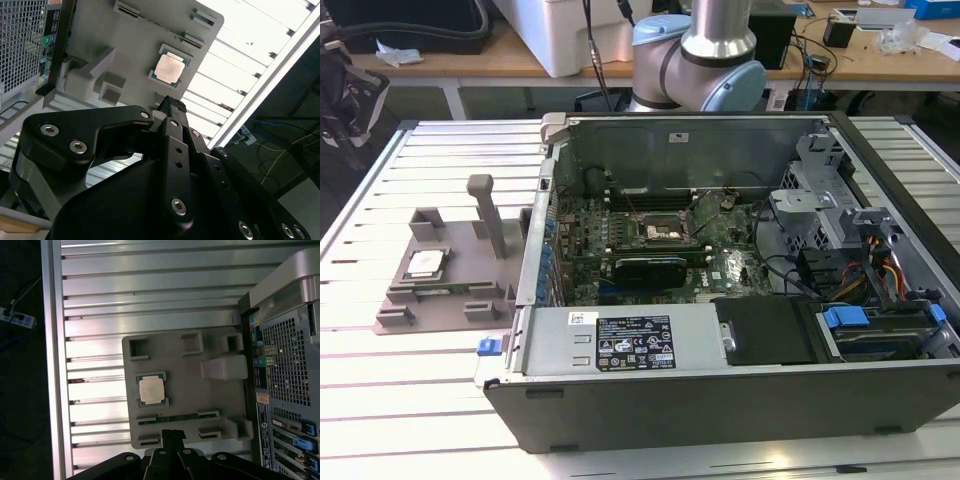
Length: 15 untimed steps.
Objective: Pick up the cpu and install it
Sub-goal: 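Reach for the cpu, then pick up the cpu and move it towards the insertion slot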
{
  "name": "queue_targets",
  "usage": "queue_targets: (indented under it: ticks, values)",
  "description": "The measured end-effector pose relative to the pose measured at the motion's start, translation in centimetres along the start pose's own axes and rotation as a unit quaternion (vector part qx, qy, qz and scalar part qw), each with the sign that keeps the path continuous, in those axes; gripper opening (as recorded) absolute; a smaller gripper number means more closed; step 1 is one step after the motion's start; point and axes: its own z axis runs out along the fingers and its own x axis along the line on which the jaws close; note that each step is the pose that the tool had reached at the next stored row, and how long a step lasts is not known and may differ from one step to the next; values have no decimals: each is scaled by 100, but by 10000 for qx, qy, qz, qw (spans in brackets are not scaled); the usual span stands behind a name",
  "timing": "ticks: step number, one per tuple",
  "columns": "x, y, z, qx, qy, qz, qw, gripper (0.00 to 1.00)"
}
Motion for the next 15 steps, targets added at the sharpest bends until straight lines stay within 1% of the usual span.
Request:
queue_targets:
  ticks: [2, 5, 15]
  values:
    - [53, -4, 0, 0, 0, 0, 10000, 11]
    - [85, -7, -1, 0, 0, 0, 10000, 11]
    - [93, -7, -1, 0, 0, 0, 10000, 11]
